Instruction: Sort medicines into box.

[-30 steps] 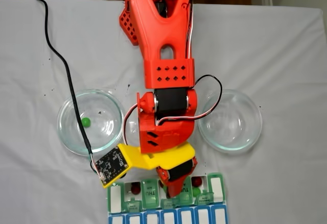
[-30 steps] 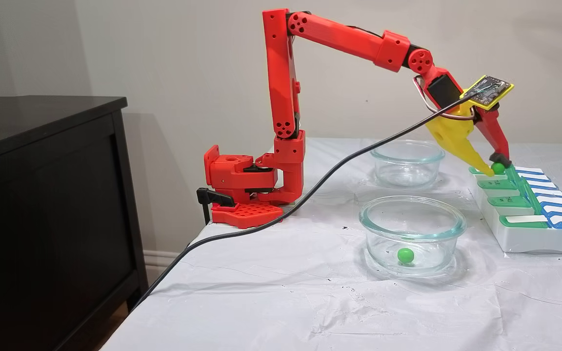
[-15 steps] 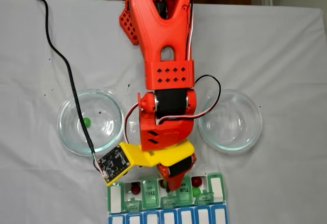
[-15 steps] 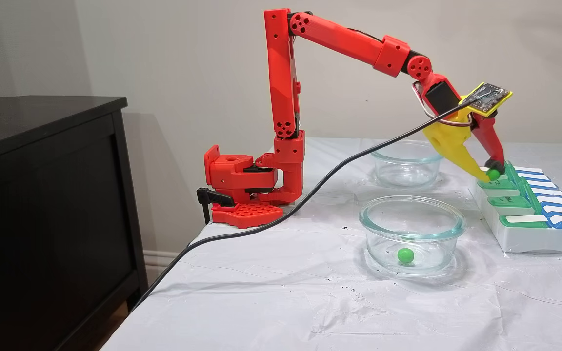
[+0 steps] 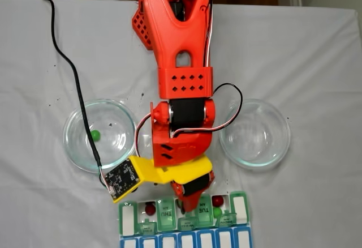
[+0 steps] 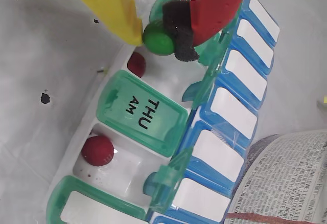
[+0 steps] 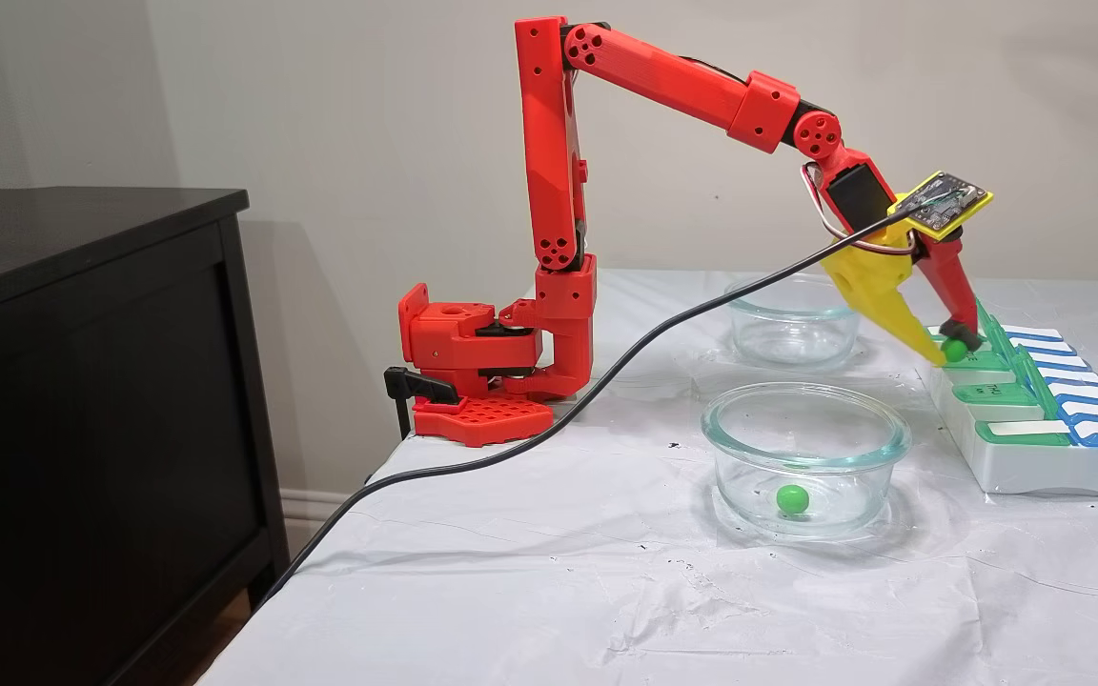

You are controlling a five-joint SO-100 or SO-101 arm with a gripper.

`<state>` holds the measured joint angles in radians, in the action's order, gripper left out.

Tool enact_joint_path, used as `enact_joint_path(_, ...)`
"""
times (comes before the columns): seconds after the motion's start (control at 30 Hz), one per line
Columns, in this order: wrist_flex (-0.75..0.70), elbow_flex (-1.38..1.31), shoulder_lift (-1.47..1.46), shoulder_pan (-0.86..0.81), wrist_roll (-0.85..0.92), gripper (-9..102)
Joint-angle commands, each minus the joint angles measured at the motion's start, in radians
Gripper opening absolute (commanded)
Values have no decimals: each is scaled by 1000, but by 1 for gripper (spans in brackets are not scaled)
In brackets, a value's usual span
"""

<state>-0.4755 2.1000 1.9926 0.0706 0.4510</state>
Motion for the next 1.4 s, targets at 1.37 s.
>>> enact_joint_path(1.37,74,-67,-29,12,49,28)
